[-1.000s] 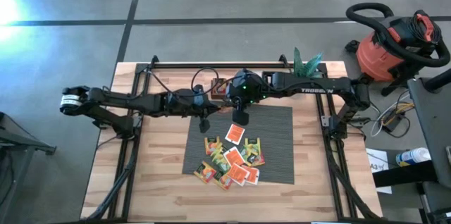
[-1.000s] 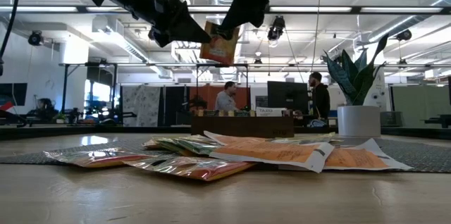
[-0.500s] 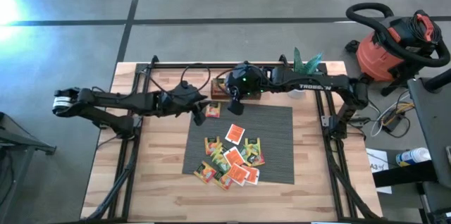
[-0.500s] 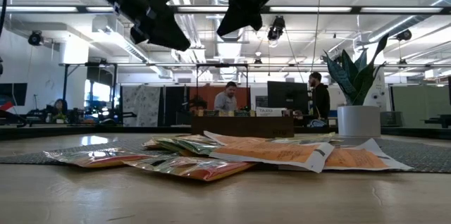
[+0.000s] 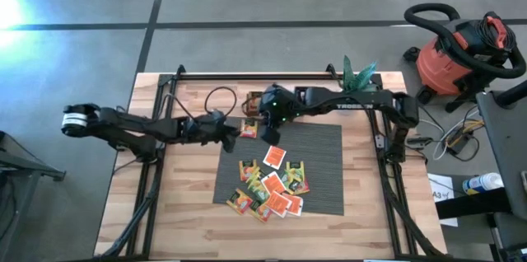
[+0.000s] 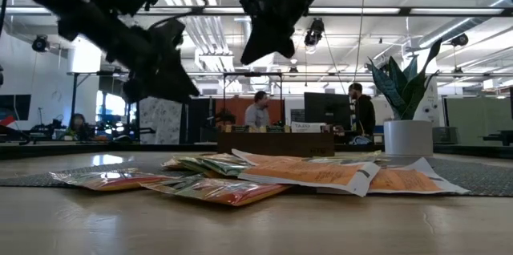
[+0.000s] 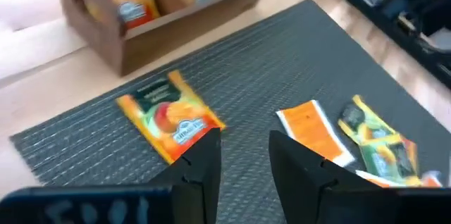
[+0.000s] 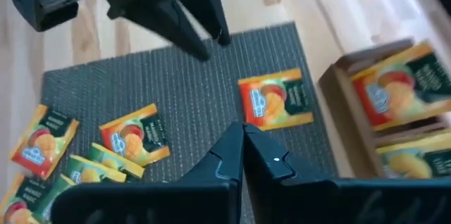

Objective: Pick & Place Tea
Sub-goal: Put the orange tea bag into the left section of the wooden organizer

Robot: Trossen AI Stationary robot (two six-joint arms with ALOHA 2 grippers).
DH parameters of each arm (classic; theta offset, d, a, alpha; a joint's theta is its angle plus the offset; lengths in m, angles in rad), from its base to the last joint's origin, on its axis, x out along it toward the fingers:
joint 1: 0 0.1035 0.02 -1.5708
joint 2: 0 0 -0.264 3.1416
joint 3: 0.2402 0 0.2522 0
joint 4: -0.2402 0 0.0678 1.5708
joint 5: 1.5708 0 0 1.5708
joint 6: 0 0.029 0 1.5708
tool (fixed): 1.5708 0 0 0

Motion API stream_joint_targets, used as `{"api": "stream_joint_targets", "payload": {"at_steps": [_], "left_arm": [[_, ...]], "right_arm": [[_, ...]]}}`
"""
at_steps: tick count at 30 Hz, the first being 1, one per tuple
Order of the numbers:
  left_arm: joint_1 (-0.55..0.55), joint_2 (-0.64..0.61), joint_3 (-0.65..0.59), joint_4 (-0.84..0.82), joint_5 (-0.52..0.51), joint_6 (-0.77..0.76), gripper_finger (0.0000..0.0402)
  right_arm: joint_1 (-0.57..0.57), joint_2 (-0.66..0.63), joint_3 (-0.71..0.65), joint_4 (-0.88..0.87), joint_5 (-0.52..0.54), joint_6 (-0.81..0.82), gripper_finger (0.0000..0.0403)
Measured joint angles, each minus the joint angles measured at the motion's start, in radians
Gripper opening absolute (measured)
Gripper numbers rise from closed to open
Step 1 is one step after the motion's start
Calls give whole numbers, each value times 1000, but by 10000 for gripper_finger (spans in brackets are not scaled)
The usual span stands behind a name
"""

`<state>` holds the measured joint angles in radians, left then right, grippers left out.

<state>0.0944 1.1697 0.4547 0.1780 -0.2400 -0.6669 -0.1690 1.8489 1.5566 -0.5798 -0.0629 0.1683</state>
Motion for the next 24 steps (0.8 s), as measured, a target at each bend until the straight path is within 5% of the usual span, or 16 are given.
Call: {"api": "stream_joint_targets", "payload": {"at_steps": [16, 24], "left_arm": [[66, 365, 60, 125, 40, 62, 114], [68, 417, 66, 135, 60, 52, 114]], "right_arm": [[-5, 33, -14, 54, 48, 228, 9], [-18, 80, -49, 98, 41, 414, 9]]}}
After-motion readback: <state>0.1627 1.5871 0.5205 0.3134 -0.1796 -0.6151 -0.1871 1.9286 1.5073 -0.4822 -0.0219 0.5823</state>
